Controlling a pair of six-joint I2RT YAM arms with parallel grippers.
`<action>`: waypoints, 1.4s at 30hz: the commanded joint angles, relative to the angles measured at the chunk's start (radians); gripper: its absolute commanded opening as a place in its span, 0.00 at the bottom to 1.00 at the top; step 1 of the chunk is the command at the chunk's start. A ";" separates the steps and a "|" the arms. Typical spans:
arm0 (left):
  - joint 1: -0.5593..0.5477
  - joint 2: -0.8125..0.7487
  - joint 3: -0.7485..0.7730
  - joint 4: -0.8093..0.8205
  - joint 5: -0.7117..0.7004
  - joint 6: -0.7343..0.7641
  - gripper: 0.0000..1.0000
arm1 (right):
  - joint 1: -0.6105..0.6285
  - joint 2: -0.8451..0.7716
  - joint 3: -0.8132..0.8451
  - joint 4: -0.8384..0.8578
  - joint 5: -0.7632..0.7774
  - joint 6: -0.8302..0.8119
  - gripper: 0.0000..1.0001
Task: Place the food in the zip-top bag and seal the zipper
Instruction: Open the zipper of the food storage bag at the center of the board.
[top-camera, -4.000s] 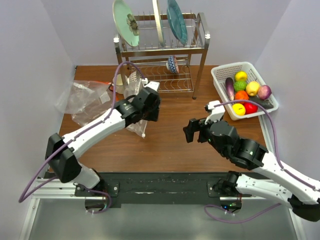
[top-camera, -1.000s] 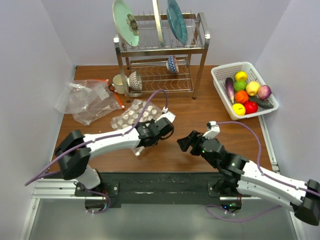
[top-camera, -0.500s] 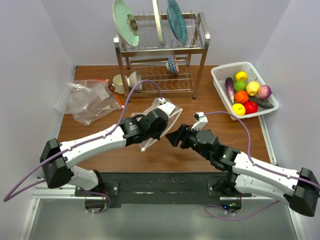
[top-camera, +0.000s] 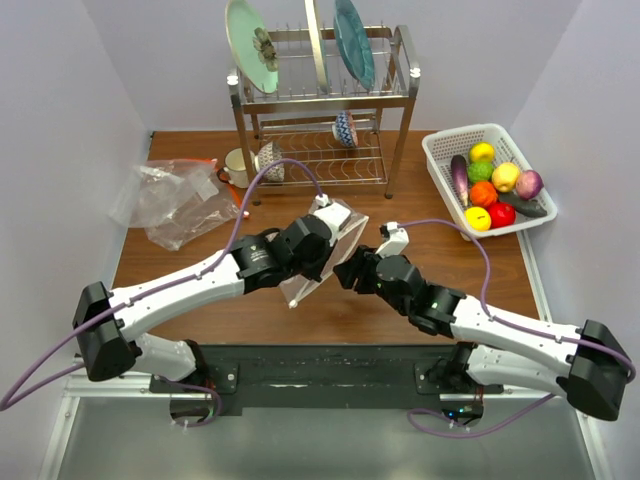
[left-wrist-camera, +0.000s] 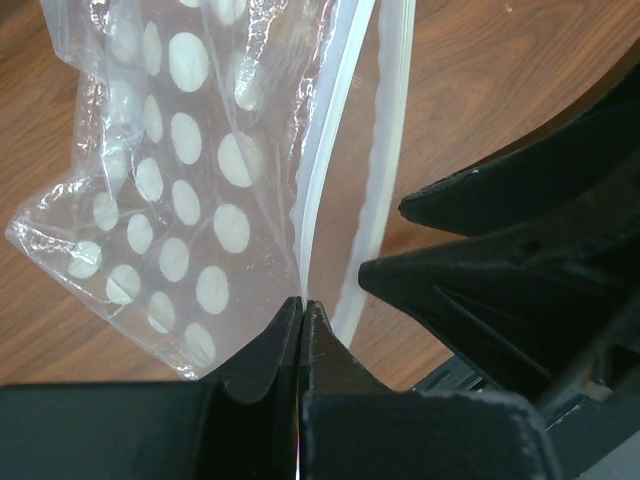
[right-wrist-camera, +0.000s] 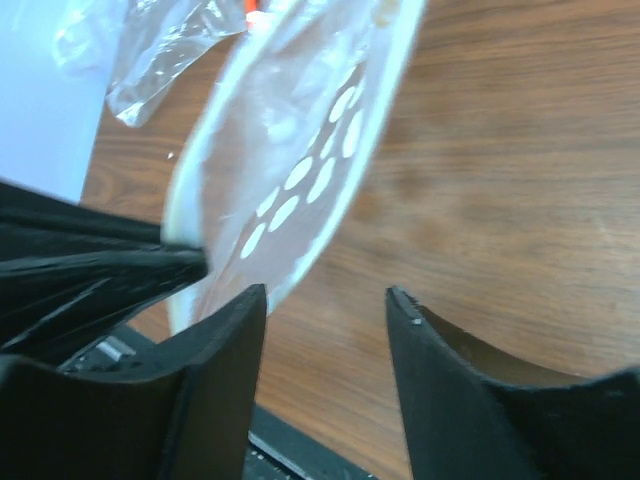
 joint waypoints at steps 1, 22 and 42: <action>-0.004 -0.047 0.067 0.013 0.028 -0.018 0.00 | -0.001 0.006 0.061 -0.019 0.088 -0.013 0.49; -0.010 0.084 0.343 -0.390 -0.570 -0.072 0.01 | -0.001 0.074 0.359 -0.321 0.056 -0.160 0.00; 0.016 0.143 0.352 -0.254 -0.439 0.089 0.00 | -0.144 0.223 0.265 -0.166 -0.205 -0.120 0.07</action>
